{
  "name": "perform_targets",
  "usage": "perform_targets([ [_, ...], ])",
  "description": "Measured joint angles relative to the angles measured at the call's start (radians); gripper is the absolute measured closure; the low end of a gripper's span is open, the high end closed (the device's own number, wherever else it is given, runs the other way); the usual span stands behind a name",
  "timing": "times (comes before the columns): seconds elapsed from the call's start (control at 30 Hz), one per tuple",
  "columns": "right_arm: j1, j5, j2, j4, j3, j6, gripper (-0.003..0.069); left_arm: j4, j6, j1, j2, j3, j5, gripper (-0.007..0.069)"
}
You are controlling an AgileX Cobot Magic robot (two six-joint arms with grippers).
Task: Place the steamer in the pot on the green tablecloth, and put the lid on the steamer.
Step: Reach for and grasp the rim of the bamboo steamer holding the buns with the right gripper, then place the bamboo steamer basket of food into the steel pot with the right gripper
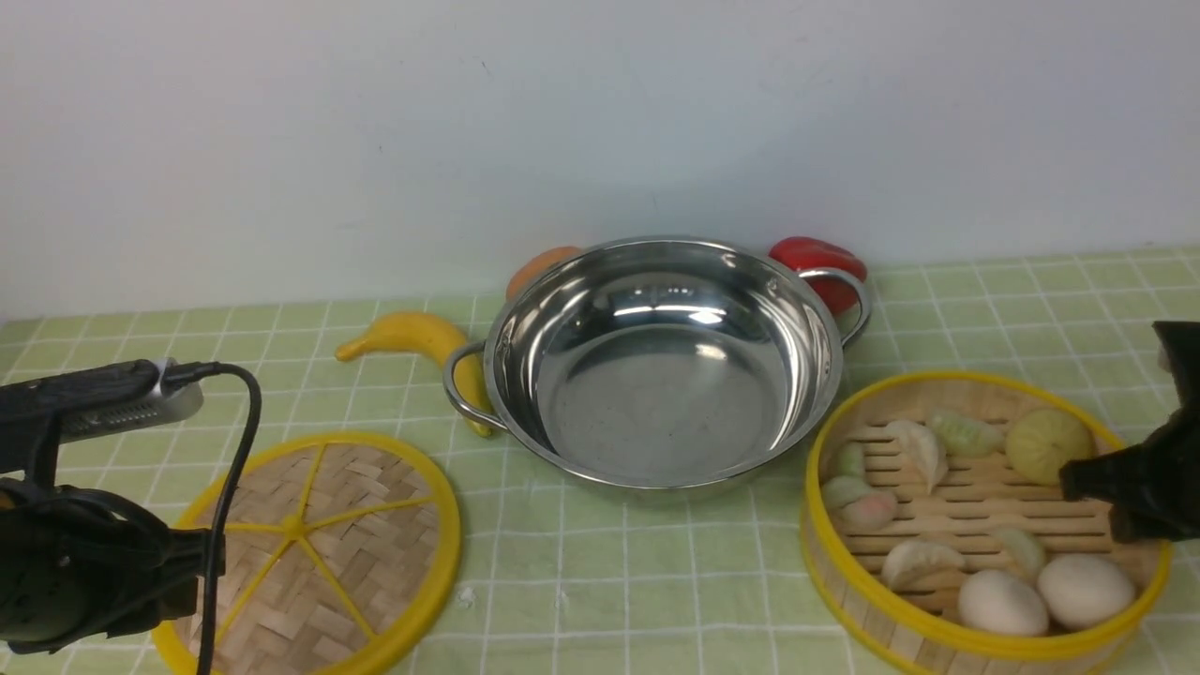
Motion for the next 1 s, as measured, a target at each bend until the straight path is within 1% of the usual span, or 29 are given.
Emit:
perform_targets([
  [0.03,0.0,0.0,0.0,-0.001,-0.001,0.0,0.054,0.0,0.0,0.0,0.0,0.0,-0.001,0.0382],
  [0.07,0.0,0.009,0.002,-0.01,-0.005,0.007,0.0603,-0.001,0.0,0.0,0.0,0.0,-0.001,0.0382],
  [0.2,0.0,0.04,-0.007,-0.041,-0.006,0.008,0.0603,-0.001,0.0,0.0,0.0,0.0,-0.001,0.0382],
  [0.33,-0.024,0.107,-0.063,-0.064,-0.009,0.011,0.0603,0.0,0.0,0.0,0.0,0.0,-0.001,0.0382],
  [0.37,-0.042,0.17,-0.097,-0.079,-0.027,0.002,0.0603,0.0,0.0,0.0,0.0,0.0,-0.001,0.0382],
  [0.4,-0.045,0.17,-0.097,-0.079,-0.03,-0.001,0.0603,0.0,0.0,0.0,0.0,0.0,-0.001,0.0382],
  [0.43,-0.062,0.244,-0.129,-0.096,-0.068,-0.02,0.0603,0.0,0.0,0.0,0.0,0.0,0.0,0.0382],
  [0.53,-0.083,0.335,-0.17,-0.097,-0.14,-0.047,0.0603,0.0,0.0,0.0,0.0,0.0,0.0,0.0382],
  [0.6,-0.091,0.389,-0.193,-0.063,-0.239,-0.082,0.0603,0.0,0.0,0.0,0.0,0.0,0.001,0.0382],
  [0.63,-0.091,0.393,-0.194,-0.058,-0.239,-0.085,0.0603,0.0,0.0,0.0,0.0,0.0,0.001,0.0382],
  [0.67,-0.089,0.407,-0.196,-0.004,-0.313,-0.123,0.0603,0.0,0.0,0.0,0.0,0.0,0.001,0.0382],
  [0.7,-0.085,0.409,-0.193,0.031,-0.339,-0.144,0.0603,0.0,0.0,0.0,0.0,0.0,0.001,0.0382],
  [0.8,-0.042,0.409,-0.155,0.138,-0.476,-0.185,0.0603,0.0,0.003,0.0,0.0,0.0,0.001,0.0382],
  [0.87,0.014,0.41,-0.094,0.186,-0.581,-0.187,0.0603,0.0,0.004,0.0,0.0,0.0,0.001,0.0382],
  [0.9,0.027,0.411,-0.087,0.192,-0.592,-0.187,0.0603,0.0,0.004,0.0,0.0,0.0,0.001,0.0382],
  [0.93,0.083,0.418,-0.008,0.203,-0.692,-0.177,0.0603,0.0,0.004,0.0,0.0,0.0,0.001,0.0382],
  [0.97,0.097,0.422,0.011,0.203,-0.704,-0.176,0.0603,0.0,0.004,0.0,0.0,0.0,0.001,0.0382],
  [1.0,0.126,0.43,0.051,0.202,-0.761,-0.165,0.0603,0.0,0.004,0.0,0.0,0.0,0.0,0.0382],
])
